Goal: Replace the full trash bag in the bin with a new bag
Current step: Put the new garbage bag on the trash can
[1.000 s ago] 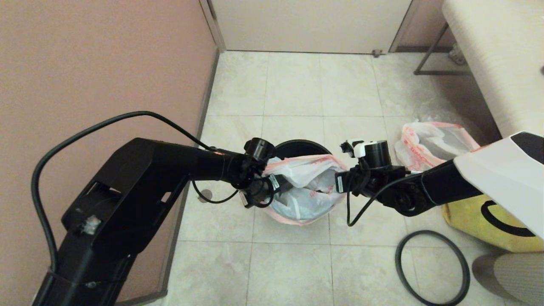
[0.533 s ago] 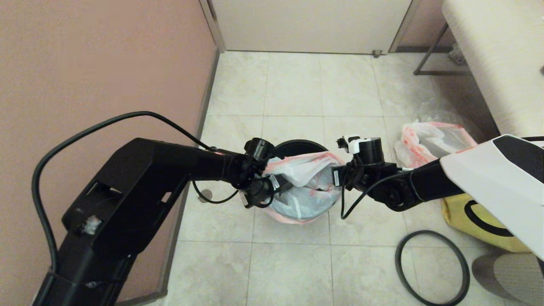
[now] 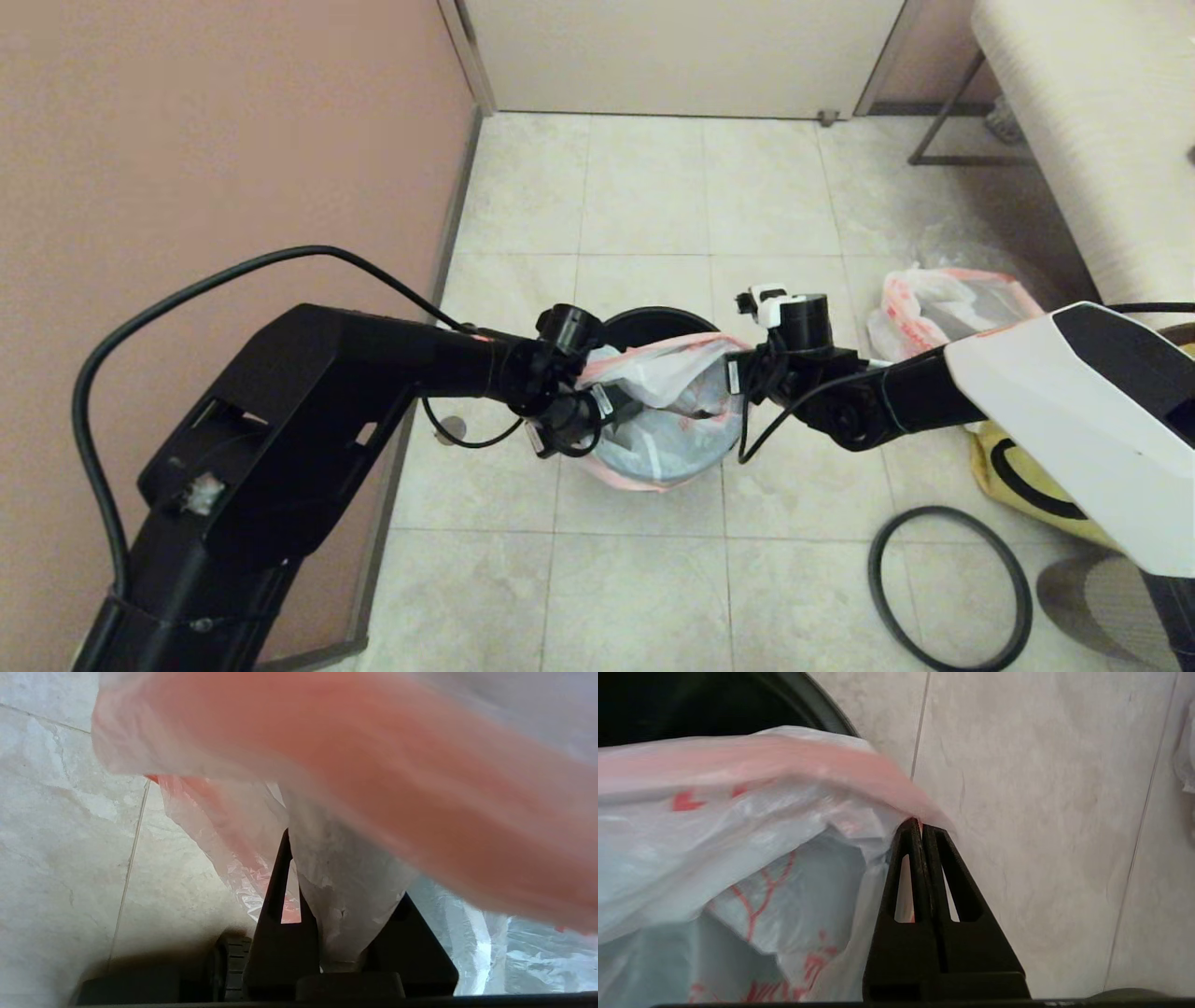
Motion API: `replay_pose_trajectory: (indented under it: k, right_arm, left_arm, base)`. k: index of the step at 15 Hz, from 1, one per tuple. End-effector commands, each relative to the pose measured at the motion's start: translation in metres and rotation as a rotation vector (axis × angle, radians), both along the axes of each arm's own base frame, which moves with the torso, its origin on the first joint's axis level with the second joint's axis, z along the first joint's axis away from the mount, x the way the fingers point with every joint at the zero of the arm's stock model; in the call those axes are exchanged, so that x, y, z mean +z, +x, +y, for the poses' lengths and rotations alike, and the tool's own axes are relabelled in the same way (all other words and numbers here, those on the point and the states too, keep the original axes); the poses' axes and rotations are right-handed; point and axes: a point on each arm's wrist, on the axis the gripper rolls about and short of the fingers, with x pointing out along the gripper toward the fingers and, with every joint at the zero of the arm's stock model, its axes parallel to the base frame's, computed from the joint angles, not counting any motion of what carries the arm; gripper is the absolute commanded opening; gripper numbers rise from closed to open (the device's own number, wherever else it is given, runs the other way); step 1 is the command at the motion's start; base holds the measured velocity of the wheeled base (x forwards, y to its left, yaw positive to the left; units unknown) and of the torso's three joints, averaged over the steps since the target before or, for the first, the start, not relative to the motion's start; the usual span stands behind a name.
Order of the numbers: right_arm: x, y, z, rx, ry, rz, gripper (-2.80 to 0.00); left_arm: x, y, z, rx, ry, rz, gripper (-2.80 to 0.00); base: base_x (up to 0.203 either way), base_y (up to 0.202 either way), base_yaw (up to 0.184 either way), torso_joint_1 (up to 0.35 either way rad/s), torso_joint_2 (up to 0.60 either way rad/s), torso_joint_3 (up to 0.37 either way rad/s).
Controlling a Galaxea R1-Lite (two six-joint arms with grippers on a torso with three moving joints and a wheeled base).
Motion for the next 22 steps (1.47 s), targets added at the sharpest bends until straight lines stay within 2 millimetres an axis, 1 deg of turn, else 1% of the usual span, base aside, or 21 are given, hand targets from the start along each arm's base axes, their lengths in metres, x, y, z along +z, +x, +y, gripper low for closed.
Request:
replay_pose_trajectory:
  k: [1, 3, 7, 10, 13, 15, 17, 19, 22]
  right_arm:
    - [-0.001, 0.004, 0.002, 0.000, 0.003, -0.008, -2.80]
    - [0.004, 0.005, 0.004, 0.010, 0.012, -0.020, -2.80]
    - [0.018, -0.002, 0.002, 0.062, 0.053, 0.017, -2.80]
    - [0.018, -0.001, -0.001, 0.104, 0.062, 0.036, -2.80]
    - [0.016, 0.007, -0.004, 0.115, 0.070, 0.030, -2.80]
    - [0.025, 0.010, -0.006, 0.116, 0.083, 0.002, -2.80]
    - [0.030, 0.010, -0.006, 0.123, 0.087, -0.003, -2.80]
    - [0.033, 0.012, -0.004, 0.125, 0.092, -0.016, -2.80]
    - [0.029, 0.018, -0.003, 0.123, 0.089, -0.011, -2.80]
  left_arm:
    - [-0.001, -0.001, -0.001, 0.002, 0.000, 0.006, -2.80]
    - [-0.003, -0.001, -0.002, -0.001, 0.002, 0.010, -2.80]
    - [-0.009, -0.002, -0.005, -0.014, 0.017, 0.024, -2.80]
    - [-0.010, -0.009, -0.011, -0.056, 0.045, 0.026, -2.80]
    - [-0.014, -0.015, -0.018, -0.086, 0.061, 0.036, -2.80]
    - [-0.015, -0.019, -0.022, -0.103, 0.068, 0.040, -2.80]
    - [-0.018, -0.024, -0.028, -0.138, 0.088, 0.047, -2.80]
    - [-0.018, -0.027, -0.031, -0.148, 0.088, 0.047, -2.80]
    - [-0.020, -0.028, -0.033, -0.153, 0.092, 0.051, -2.80]
  base:
    - [0.000, 0.000, 0.000, 0.000, 0.00, 0.000]
    - [0.000, 0.000, 0.000, 0.000, 0.00, 0.000]
    - [0.000, 0.000, 0.000, 0.000, 0.00, 0.000]
    - [0.000, 0.000, 0.000, 0.000, 0.00, 0.000]
    - [0.000, 0.000, 0.000, 0.000, 0.00, 0.000]
    - [0.000, 0.000, 0.000, 0.000, 0.00, 0.000]
    - [0.000, 0.000, 0.000, 0.000, 0.00, 0.000]
    - [0.000, 0.000, 0.000, 0.000, 0.00, 0.000]
    - [0.000, 0.000, 0.000, 0.000, 0.00, 0.000]
